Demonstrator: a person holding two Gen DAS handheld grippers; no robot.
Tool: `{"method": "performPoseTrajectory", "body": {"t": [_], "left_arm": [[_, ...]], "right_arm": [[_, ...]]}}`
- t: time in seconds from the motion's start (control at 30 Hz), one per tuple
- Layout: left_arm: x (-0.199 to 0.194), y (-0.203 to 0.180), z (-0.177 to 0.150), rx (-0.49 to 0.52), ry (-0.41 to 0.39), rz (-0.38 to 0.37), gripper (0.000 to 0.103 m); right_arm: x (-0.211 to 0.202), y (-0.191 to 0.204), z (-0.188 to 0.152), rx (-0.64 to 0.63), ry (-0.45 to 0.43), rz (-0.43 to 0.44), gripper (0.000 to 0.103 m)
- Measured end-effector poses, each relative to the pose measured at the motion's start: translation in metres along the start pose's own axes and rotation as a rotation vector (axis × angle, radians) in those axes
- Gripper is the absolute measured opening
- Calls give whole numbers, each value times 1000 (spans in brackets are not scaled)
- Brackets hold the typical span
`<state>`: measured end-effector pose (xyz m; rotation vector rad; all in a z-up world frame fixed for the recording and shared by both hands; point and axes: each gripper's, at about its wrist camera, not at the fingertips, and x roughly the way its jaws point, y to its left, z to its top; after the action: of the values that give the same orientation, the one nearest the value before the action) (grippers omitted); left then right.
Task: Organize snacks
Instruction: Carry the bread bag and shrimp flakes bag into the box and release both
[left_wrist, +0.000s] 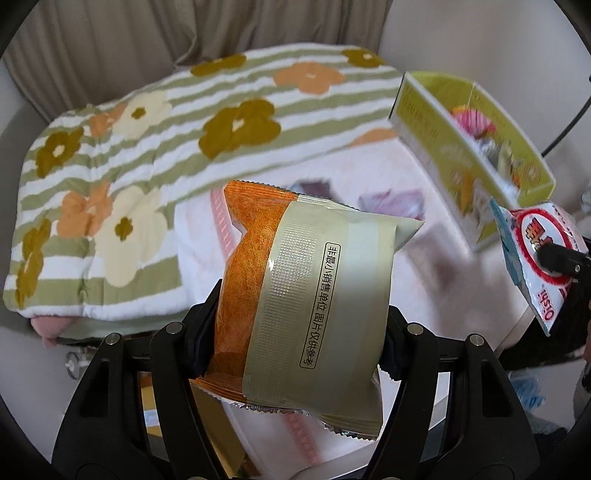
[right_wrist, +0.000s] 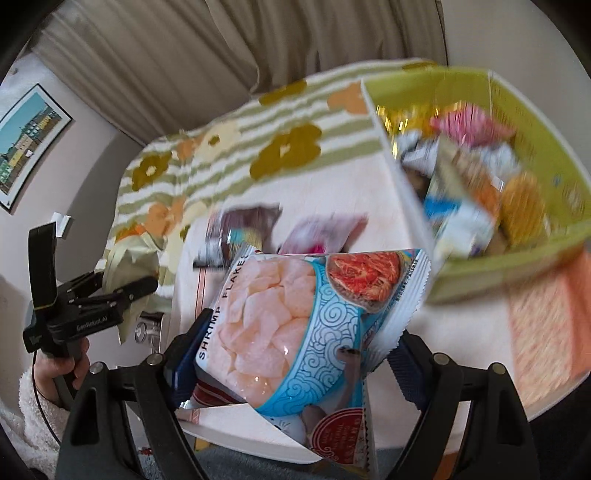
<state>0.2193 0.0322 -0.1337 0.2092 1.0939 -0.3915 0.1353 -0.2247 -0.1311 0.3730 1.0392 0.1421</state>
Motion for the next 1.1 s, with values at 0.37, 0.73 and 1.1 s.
{"method": "performPoseTrajectory", "body": {"t": [0.37,0.73,1.1], "left_arm": [[0,-133,98,-82,-107,-11,66],[52,-243,187,-86,-72,-67,66],[107,-262,234,-45,-11,-97,103]], "right_arm": [[-53,-98,96,-167,-95,5,83],[-55,-180,157,-152,-108,-20,83],[-32,-213,167,-87,-54,-38,83]]}}
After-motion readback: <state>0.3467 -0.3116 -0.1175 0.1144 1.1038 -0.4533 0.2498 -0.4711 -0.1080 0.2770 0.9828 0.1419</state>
